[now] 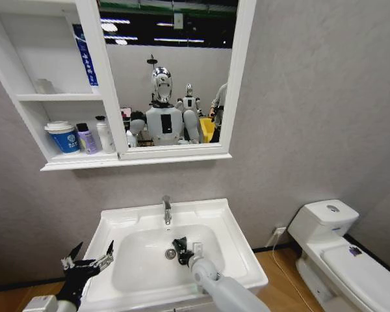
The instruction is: Move facial cleanser and shampoo from washbasin to cabinet, then wipe washbasin with towel.
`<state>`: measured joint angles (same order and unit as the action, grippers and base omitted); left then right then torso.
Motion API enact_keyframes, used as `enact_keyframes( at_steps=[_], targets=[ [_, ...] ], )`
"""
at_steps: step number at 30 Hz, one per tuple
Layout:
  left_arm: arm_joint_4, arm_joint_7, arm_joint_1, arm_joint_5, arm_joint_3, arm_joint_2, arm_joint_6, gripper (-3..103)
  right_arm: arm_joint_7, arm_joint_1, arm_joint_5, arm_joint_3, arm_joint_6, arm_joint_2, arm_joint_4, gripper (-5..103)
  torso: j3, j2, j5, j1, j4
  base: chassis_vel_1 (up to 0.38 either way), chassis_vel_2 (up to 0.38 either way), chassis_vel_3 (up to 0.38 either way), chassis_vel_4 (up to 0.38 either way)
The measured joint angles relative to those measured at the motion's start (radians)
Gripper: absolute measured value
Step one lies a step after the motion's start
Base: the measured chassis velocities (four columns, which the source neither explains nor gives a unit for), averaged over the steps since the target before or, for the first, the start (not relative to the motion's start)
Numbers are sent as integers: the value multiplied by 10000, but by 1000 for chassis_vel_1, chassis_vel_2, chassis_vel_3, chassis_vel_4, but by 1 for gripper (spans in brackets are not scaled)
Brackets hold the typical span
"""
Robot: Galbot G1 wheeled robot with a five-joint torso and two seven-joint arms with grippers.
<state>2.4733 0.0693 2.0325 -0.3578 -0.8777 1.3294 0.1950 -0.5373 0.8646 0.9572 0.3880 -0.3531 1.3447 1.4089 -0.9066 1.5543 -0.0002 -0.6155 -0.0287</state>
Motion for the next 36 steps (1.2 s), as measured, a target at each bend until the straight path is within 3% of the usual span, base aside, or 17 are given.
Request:
enact_keyframes(
  at_steps=[14,21,24,28,36],
  targets=[
    [0,0,0,0,0,0,0,100,204,-126,-103,102,-80,376,590,5,2,0,2,0,0,0,0,0,0],
    [0,0,0,0,0,0,0,100,335,292,-72,-565,-157,-315,444,5,2,0,2,1,-1,0,0,0,0],
    [0,0,0,0,0,0,0,100,385,554,-96,-1075,-198,-1140,802,5,2,0,4,0,-2,0,0,0,0],
    [0,0,0,0,0,0,0,100,464,598,-47,-1314,-203,-1556,999,5,2,1,0,1,-5,0,0,0,0],
    [0,0,0,0,0,0,0,100,514,267,-29,-817,-176,-462,479,5,1,0,2,1,2,0,0,0,0]
  ],
)
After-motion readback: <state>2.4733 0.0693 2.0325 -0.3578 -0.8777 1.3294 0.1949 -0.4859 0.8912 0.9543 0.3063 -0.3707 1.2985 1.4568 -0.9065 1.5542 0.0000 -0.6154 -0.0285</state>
